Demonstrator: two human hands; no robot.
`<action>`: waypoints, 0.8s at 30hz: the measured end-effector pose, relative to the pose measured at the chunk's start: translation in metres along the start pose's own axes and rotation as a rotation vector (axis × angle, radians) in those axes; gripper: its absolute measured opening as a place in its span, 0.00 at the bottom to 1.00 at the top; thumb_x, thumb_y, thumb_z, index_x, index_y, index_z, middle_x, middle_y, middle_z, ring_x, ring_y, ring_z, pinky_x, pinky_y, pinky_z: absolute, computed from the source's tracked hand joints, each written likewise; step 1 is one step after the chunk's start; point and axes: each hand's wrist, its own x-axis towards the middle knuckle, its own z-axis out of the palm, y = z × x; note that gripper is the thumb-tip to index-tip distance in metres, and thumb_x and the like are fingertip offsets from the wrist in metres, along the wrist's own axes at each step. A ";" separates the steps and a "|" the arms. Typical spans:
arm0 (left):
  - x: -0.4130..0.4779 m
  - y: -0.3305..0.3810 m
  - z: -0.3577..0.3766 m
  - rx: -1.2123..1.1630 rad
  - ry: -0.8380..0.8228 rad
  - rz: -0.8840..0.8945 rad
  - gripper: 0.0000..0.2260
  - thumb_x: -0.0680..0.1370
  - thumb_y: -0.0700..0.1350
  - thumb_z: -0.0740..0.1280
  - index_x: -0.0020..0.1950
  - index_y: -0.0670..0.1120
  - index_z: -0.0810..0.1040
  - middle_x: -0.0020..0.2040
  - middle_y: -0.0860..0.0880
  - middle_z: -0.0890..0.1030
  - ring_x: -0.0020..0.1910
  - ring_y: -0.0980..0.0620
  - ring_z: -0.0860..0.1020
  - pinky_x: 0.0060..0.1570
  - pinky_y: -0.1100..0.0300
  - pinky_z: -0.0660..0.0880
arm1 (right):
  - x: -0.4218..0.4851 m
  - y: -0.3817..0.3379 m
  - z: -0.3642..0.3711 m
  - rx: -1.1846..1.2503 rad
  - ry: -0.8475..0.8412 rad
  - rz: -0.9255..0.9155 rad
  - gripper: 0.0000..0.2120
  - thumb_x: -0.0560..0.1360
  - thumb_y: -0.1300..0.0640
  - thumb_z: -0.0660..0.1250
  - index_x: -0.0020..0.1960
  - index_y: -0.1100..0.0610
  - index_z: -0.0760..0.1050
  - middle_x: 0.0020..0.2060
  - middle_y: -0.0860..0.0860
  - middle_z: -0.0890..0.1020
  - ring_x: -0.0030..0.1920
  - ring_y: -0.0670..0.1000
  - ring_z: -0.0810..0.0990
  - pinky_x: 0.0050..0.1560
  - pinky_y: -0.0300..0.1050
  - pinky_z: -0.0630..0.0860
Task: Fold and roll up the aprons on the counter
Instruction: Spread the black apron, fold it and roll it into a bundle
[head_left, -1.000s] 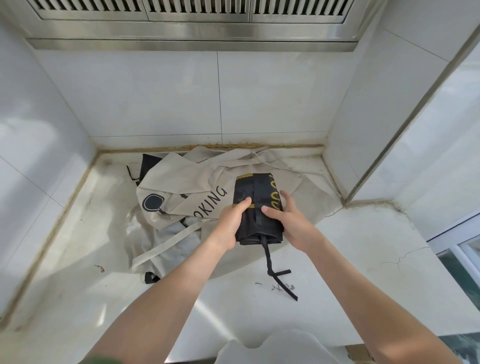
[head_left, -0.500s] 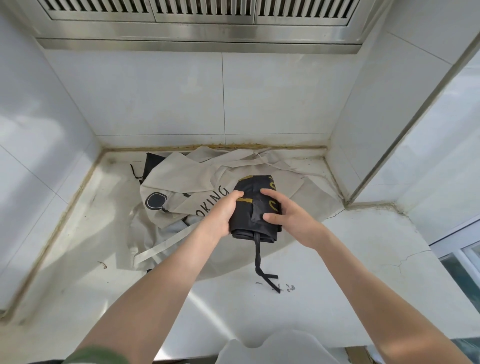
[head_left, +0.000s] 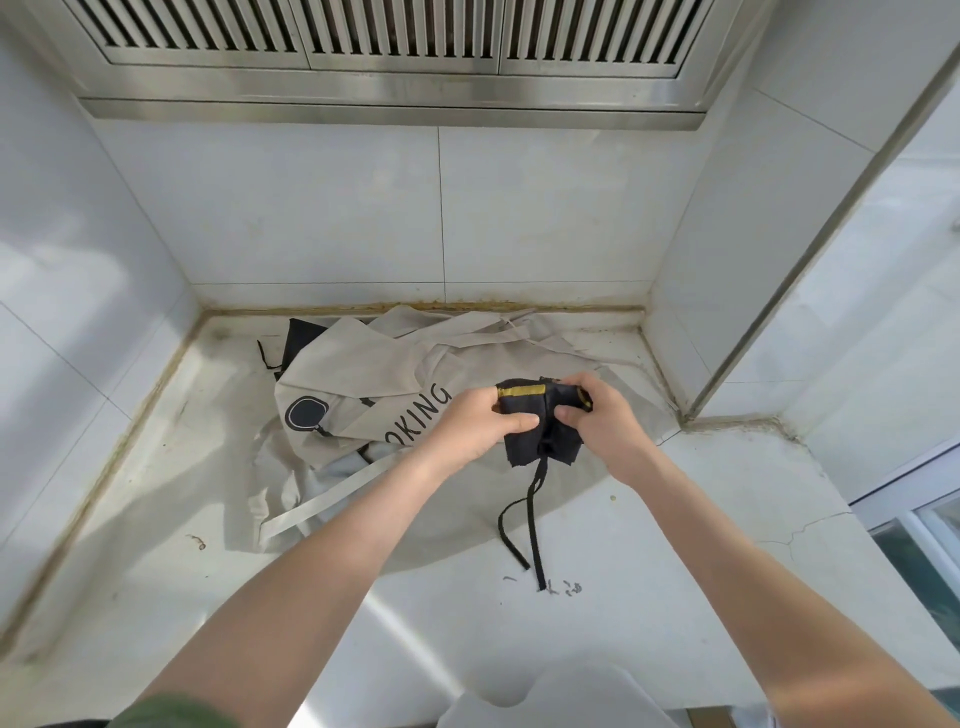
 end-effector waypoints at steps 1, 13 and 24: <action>0.001 -0.001 0.001 0.068 0.066 0.013 0.08 0.74 0.45 0.72 0.52 0.48 0.82 0.52 0.48 0.83 0.54 0.50 0.80 0.58 0.53 0.75 | 0.000 0.000 -0.001 0.014 -0.009 0.004 0.13 0.76 0.68 0.64 0.54 0.52 0.72 0.44 0.47 0.77 0.46 0.49 0.75 0.42 0.37 0.73; -0.011 0.012 -0.006 0.139 0.152 0.244 0.10 0.79 0.46 0.65 0.38 0.46 0.76 0.42 0.56 0.75 0.46 0.60 0.70 0.52 0.61 0.66 | 0.000 0.013 -0.019 0.520 -0.349 0.098 0.20 0.76 0.71 0.62 0.67 0.60 0.69 0.55 0.58 0.79 0.54 0.54 0.80 0.51 0.43 0.77; -0.011 0.009 -0.005 -0.408 0.152 -0.076 0.08 0.80 0.47 0.62 0.54 0.47 0.79 0.48 0.48 0.84 0.50 0.50 0.81 0.49 0.58 0.77 | -0.010 0.002 -0.001 0.666 -0.418 0.159 0.23 0.75 0.55 0.67 0.68 0.62 0.69 0.57 0.59 0.78 0.58 0.56 0.78 0.59 0.51 0.76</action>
